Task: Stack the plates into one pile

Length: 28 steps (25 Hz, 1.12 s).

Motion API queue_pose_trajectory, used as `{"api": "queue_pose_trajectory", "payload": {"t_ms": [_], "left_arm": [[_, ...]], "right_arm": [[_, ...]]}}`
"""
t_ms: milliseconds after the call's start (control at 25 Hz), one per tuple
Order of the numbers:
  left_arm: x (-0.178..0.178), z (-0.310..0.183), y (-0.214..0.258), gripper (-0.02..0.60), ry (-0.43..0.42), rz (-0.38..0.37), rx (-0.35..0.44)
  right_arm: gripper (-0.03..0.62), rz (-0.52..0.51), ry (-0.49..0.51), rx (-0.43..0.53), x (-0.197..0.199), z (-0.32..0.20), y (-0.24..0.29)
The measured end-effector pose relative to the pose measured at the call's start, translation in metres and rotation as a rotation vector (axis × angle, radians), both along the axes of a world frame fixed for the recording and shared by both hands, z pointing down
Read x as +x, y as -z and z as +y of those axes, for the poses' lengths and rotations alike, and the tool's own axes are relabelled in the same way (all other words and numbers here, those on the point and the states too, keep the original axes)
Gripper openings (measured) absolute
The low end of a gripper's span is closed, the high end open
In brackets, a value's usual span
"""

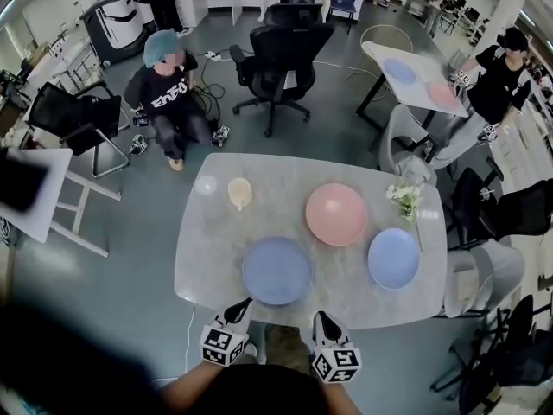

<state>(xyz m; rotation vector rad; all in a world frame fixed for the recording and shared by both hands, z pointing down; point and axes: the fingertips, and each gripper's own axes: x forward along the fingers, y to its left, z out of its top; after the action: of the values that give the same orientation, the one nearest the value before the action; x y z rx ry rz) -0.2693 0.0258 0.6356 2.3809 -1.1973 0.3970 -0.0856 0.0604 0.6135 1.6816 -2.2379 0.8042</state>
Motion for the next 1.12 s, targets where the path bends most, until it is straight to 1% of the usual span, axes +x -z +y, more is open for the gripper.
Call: {"api": "queue_pose_trajectory", "payload": {"t_ms": [120, 280, 360, 480, 560, 600, 640, 680, 720, 840, 920, 1040, 1120], "left_arm": [[-0.003, -0.028, -0.021, 0.017, 0.025, -0.025, -0.031], [-0.001, -0.05, -0.057, 0.018, 0.039, -0.03, -0.116], [-0.003, -0.058, -0.073, 0.02, 0.057, -0.042, -0.148], [-0.011, -0.068, -0.091, 0.022, 0.085, -0.073, -0.175], [-0.016, -0.071, -0.107, 0.034, 0.108, -0.084, -0.227], [-0.019, -0.071, -0.116, 0.058, 0.12, -0.085, -0.265], [-0.021, -0.07, -0.125, 0.114, 0.133, -0.087, -0.301], [-0.023, -0.069, -0.133, 0.131, 0.145, -0.092, -0.328], [-0.024, -0.069, -0.139, 0.13, 0.156, -0.1, -0.346], [-0.03, -0.072, -0.154, 0.132, 0.184, -0.12, -0.385], [-0.034, -0.076, -0.165, 0.144, 0.216, -0.109, -0.43], [-0.038, -0.082, -0.178, 0.158, 0.279, -0.071, -0.496], [-0.038, -0.084, -0.187, 0.16, 0.294, -0.086, -0.52]], "right_arm": [[0.014, -0.008, 0.046, -0.077, 0.004, -0.024, -0.03], [0.014, -0.038, 0.133, -0.204, 0.008, -0.043, -0.073], [0.014, -0.028, 0.149, -0.244, 0.012, -0.05, -0.092], [0.015, -0.017, 0.147, -0.293, 0.018, -0.06, -0.118], [0.023, -0.018, 0.155, -0.33, 0.018, -0.065, -0.135], [0.034, -0.014, 0.168, -0.353, 0.017, -0.066, -0.143], [0.062, -0.008, 0.181, -0.375, 0.015, -0.066, -0.151], [0.095, -0.001, 0.188, -0.394, 0.015, -0.066, -0.158], [0.104, 0.002, 0.187, -0.409, 0.016, -0.067, -0.164], [0.103, -0.022, 0.169, -0.441, 0.016, -0.075, -0.175], [0.103, -0.049, 0.154, -0.464, 0.014, -0.081, -0.182], [0.103, -0.066, 0.119, -0.503, 0.017, -0.086, -0.194], [0.103, -0.063, 0.108, -0.517, 0.019, -0.09, -0.201]]}}
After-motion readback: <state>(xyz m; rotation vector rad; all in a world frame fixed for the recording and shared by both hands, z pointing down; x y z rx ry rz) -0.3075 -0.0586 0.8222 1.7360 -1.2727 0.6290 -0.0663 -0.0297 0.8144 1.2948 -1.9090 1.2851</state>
